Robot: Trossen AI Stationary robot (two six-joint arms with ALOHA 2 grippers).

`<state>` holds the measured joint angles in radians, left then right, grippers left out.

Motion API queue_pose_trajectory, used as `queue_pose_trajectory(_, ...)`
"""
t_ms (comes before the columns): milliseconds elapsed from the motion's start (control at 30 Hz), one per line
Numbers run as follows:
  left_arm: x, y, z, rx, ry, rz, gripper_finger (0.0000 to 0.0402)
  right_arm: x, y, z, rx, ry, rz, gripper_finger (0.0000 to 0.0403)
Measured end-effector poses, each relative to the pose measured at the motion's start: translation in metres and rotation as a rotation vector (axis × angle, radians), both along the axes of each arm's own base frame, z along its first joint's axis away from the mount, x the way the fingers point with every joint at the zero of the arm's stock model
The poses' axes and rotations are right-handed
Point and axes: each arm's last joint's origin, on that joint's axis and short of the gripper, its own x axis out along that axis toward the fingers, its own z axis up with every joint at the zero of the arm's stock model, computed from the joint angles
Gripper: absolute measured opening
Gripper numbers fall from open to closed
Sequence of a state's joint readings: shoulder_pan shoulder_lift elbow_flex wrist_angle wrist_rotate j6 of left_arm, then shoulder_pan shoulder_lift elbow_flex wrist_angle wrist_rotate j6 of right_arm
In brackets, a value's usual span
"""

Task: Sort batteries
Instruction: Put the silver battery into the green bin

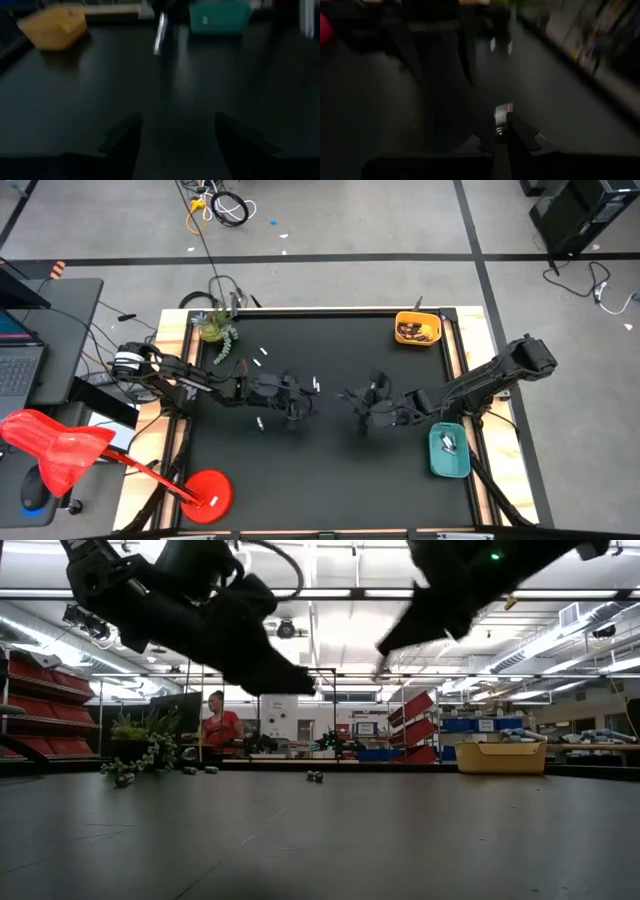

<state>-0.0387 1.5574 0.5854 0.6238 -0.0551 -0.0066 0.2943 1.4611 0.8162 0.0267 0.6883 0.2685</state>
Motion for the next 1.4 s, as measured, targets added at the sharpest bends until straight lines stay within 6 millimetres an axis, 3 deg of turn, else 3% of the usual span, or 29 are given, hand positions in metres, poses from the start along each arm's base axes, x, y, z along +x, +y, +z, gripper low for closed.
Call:
queue_pose_trajectory(200,-0.003,-0.001,-0.007,0.009,0.083,-0.005,0.0252,-0.037,0.000,0.001,0.319,0.189,-0.045,0.0026)
queue_pose_trajectory(500,-0.001,-0.001,-0.002,0.034,0.025,-0.014,0.0252,-0.082,0.008,0.007,0.768,0.495,-0.073,0.0026)
queue_pose_trajectory(633,-0.001,-0.001,-0.002,0.034,0.017,-0.014,0.0252,-0.100,0.017,0.005,0.931,0.657,-0.164,0.0026)
queue_pose_trajectory(833,-0.001,-0.001,-0.002,0.029,0.017,-0.012,0.0252,-0.131,0.022,0.001,1.014,0.933,-0.478,0.0026)
queue_pose_trajectory(1000,-0.001,0.000,-0.002,0.009,0.023,0.010,0.0252,-0.149,0.021,0.001,0.924,1.021,-0.663,0.0050)
queue_pose_trajectory(1233,-0.001,0.001,-0.002,0.017,0.023,0.051,0.0252,-0.147,0.027,0.001,0.945,0.992,-0.650,0.0119)
queue_pose_trajectory(1400,-0.001,0.001,-0.002,0.015,0.024,0.052,0.0252,-0.144,0.031,0.010,1.042,1.047,-0.638,0.0134)
